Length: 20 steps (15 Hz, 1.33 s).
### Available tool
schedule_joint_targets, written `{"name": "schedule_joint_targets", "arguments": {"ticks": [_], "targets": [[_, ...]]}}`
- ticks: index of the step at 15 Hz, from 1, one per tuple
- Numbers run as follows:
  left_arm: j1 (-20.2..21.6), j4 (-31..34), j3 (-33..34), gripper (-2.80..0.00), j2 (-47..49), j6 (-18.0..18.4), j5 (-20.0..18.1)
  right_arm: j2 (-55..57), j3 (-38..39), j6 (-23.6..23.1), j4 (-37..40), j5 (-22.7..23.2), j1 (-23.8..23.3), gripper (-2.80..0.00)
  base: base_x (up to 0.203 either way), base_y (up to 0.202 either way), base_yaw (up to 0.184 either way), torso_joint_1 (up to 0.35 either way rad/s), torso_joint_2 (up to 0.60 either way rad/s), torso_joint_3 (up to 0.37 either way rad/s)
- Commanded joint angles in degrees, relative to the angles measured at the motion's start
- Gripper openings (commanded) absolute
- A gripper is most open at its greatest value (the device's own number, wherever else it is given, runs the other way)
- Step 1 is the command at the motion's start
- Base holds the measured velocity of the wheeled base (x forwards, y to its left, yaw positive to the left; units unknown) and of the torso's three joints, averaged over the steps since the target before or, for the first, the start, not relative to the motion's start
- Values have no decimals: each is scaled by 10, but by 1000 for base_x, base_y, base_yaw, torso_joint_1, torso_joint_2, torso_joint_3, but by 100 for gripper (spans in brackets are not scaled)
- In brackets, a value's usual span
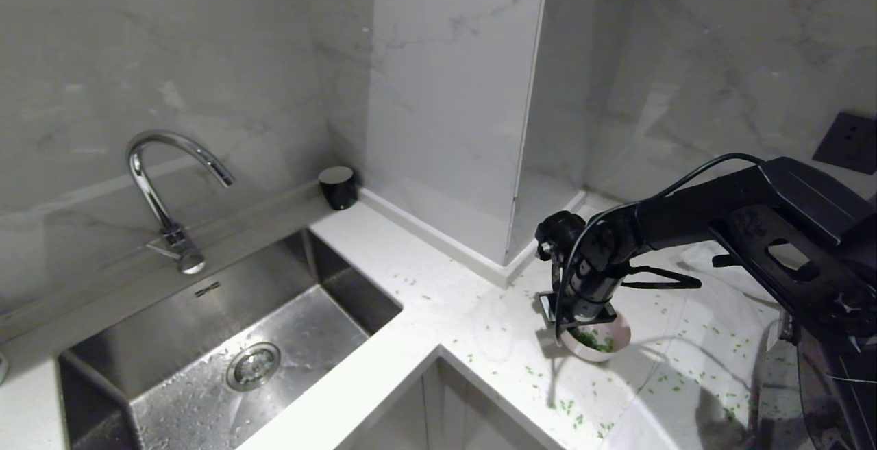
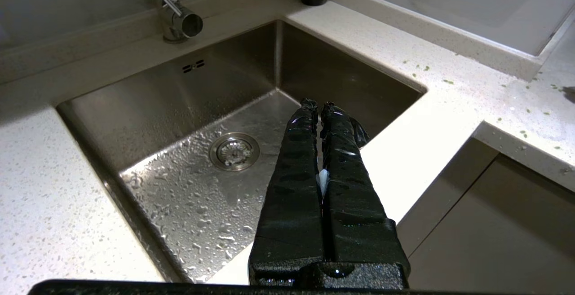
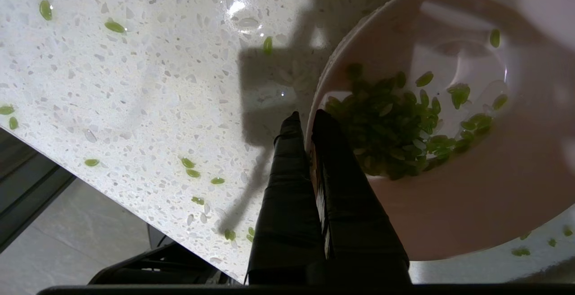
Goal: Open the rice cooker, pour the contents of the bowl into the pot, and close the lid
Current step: Turn on the tap
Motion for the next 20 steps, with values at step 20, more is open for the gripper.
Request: {"name": "schedule_joint_targets", "arguments": {"ticks": [20], "targets": [[0, 0, 0, -280, -1, 0, 0, 91, -217, 31, 21, 1, 136, -280, 0, 0, 0, 0, 0, 0]]}}
